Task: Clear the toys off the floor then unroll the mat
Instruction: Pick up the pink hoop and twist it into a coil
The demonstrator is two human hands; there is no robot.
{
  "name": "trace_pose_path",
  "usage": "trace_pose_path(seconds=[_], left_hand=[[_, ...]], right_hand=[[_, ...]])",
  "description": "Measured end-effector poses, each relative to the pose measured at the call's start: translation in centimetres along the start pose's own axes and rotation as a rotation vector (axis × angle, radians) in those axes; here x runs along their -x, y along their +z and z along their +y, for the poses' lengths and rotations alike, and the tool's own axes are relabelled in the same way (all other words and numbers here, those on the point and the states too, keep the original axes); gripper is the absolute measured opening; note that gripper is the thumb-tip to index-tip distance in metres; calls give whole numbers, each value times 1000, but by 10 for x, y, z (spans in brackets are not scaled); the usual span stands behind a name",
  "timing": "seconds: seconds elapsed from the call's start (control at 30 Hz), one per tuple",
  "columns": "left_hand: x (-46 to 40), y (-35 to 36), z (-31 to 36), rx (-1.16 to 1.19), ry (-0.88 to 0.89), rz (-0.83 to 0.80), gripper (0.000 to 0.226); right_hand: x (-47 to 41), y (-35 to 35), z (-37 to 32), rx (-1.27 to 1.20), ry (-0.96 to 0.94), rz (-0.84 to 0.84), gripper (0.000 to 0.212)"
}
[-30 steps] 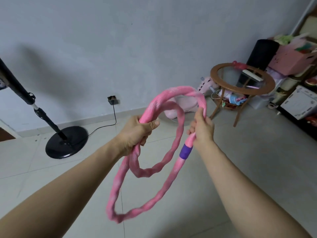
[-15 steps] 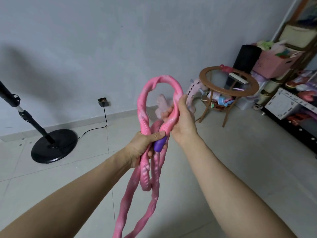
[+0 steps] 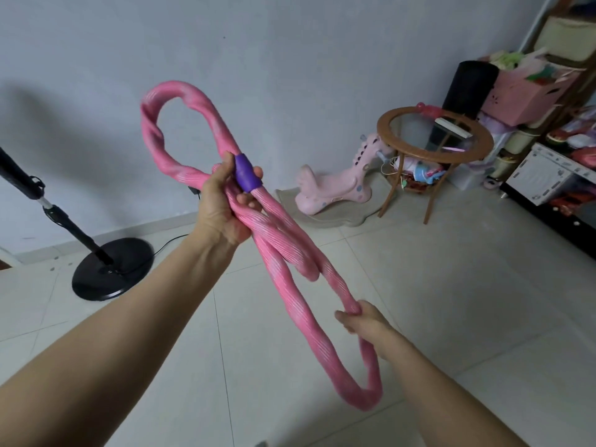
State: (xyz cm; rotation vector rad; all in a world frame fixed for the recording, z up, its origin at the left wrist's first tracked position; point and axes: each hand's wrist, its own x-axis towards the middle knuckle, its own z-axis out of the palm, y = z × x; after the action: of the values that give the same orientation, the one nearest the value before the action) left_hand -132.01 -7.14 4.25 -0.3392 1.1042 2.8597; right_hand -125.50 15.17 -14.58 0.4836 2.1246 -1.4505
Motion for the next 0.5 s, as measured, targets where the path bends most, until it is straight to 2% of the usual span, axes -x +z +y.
trace_pose_path(seconds=[0.07,0.13,0.23,0.33,0.4,0.5], left_hand=[[-2,-8,2,-20,-8,59,32],[-3,-20,1,-61,-39,129,30],[-7,-36,0,-91,-85,238,25],[-12,-56,-4,-120,-114,363,18],[-13,-73,-8,-238,-118,452,8],[-8,-100,-14,-590,-10,557,17]], right_hand=[[-1,-8,6,-59,40,79,16],[-3,-15,8,25,3,245,13],[-2,-25,5,119,-60,465,22],[6,-34,2,177,-82,549,28],[9,-33,-12,189,-155,592,31],[11,-26,-57,193,-328,730,29]])
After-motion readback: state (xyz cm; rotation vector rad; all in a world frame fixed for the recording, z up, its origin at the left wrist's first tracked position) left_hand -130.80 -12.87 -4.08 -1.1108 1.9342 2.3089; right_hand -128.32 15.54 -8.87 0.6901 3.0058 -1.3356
